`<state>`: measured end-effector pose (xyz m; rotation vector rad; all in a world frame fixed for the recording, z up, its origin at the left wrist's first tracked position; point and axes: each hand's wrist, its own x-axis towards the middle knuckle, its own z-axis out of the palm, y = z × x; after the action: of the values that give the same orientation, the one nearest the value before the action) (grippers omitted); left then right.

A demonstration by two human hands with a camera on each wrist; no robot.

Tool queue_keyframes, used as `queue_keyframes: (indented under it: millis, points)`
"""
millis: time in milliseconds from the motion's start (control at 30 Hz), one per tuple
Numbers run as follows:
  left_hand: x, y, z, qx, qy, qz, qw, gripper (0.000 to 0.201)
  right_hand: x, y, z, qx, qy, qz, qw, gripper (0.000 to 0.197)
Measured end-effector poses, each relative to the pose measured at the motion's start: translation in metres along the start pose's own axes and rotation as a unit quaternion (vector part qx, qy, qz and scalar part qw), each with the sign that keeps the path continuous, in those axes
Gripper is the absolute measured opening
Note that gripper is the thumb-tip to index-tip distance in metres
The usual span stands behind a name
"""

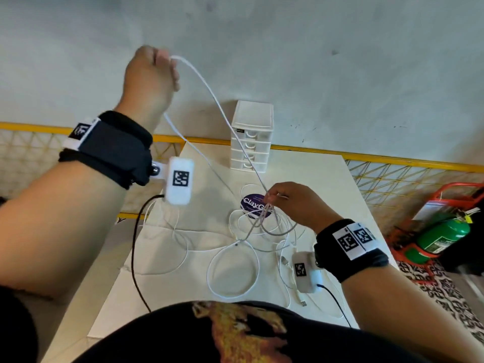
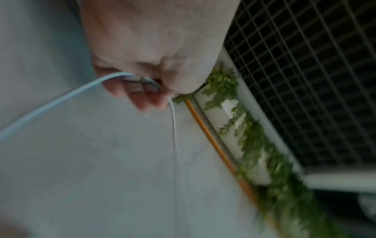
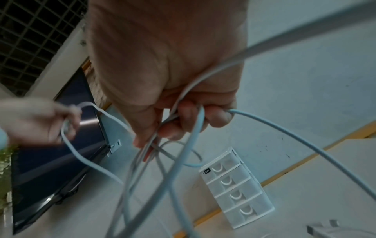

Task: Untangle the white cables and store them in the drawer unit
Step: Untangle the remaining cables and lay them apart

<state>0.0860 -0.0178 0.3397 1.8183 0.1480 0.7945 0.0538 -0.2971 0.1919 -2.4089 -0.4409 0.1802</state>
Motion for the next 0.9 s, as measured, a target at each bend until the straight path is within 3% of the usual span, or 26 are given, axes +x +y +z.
queue_keyframes:
  millis: [33, 100, 167, 233, 300, 333, 400, 467, 533, 667, 800, 900]
  points:
    - [0.003, -0.014, -0.008, 0.102, -0.005, 0.004, 0.995, 0.017, 0.0, -0.002, 0.0, 0.009, 0.002, 0.001, 1.0, 0.015]
    - [-0.009, -0.034, -0.011, 0.245, -0.025, 0.06, 0.967, 0.032, 0.001, -0.009, -0.003, 0.022, -0.002, -0.012, 1.0, 0.015]
    - [-0.042, -0.038, 0.006, 0.284, -0.15, 0.171, 0.932, 0.044, 0.002, -0.02, -0.006, 0.027, -0.01, -0.03, 0.999, 0.015]
    - [-0.081, -0.031, 0.029, 0.345, -0.311, 0.27, 0.844, 0.048, 0.005, -0.03, -0.008, 0.022, -0.009, -0.039, 0.999, 0.014]
    - [-0.106, -0.036, 0.043, 0.414, -0.408, 0.316, 0.75, 0.041, 0.008, -0.037, -0.012, 0.012, -0.007, -0.044, 0.999, 0.016]
    - [-0.108, -0.043, 0.046, 0.417, -0.416, 0.324, 0.74, 0.034, 0.008, -0.039, -0.013, 0.013, -0.009, -0.044, 0.999, 0.017]
    - [-0.104, -0.048, 0.043, 0.356, -0.396, 0.301, 0.791, 0.031, 0.006, -0.036, -0.017, 0.027, -0.028, -0.037, 0.999, 0.012]
    - [-0.094, -0.04, 0.035, 0.26, -0.325, 0.27, 0.868, 0.031, 0.003, -0.027, -0.016, 0.04, -0.056, -0.03, 0.997, 0.008]
    - [-0.083, -0.03, 0.024, 0.187, -0.25, 0.267, 0.912, 0.033, 0.004, -0.021, -0.016, 0.043, -0.066, -0.031, 0.996, 0.004]
    - [-0.081, -0.015, 0.012, 0.128, -0.165, 0.232, 0.95, 0.025, 0.011, -0.02, -0.022, 0.002, -0.035, -0.016, 0.999, 0.011]
    - [-0.071, -0.015, 0.001, 0.16, -0.147, 0.16, 0.963, 0.025, 0.007, -0.014, -0.025, 0.095, -0.015, 0.011, 0.995, 0.013]
    - [-0.063, -0.02, -0.006, 0.024, -0.084, 0.082, 0.993, 0.027, 0.003, -0.009, -0.026, 0.164, -0.015, 0.025, 0.986, 0.014]
